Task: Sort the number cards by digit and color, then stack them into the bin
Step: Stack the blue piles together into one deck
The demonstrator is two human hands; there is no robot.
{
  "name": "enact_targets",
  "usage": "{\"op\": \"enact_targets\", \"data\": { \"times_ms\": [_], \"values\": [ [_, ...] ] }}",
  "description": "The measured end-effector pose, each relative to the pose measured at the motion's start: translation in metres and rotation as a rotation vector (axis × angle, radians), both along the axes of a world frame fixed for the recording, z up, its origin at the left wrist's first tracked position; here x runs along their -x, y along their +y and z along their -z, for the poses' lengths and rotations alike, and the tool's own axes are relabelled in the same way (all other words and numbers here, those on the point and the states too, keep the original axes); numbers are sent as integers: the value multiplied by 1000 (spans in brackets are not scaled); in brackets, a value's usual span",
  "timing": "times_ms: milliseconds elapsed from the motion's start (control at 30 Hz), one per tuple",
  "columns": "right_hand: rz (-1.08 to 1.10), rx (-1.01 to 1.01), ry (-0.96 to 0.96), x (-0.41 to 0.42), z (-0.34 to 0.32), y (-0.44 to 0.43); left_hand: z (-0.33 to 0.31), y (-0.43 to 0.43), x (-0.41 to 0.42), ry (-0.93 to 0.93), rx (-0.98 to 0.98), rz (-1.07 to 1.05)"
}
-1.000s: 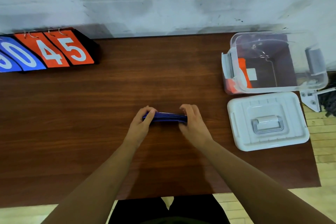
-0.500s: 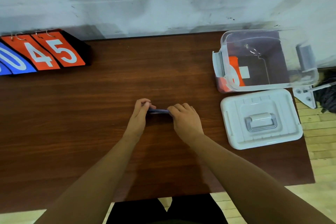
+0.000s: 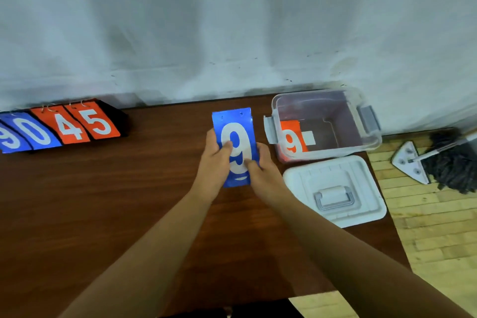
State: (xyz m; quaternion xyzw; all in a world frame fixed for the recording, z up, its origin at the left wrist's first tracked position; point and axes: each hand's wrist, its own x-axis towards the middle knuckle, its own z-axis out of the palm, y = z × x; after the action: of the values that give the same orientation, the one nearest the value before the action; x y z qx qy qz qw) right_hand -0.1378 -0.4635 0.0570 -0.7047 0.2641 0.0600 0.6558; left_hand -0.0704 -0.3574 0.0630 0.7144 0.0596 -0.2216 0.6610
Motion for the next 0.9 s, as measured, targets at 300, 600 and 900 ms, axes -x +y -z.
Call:
{"op": "enact_targets", "data": {
  "times_ms": [300,600,900],
  "values": [
    [207,95,-108,4,-42,-104,-20,-89,-4,0,41,178],
    [225,403,186,-16,-7,-248,37,-129,-37,-361,-699,408],
    [85,546,416,-54,69,-280,60,-143,-33,-276,-622,441]
  ]
}}
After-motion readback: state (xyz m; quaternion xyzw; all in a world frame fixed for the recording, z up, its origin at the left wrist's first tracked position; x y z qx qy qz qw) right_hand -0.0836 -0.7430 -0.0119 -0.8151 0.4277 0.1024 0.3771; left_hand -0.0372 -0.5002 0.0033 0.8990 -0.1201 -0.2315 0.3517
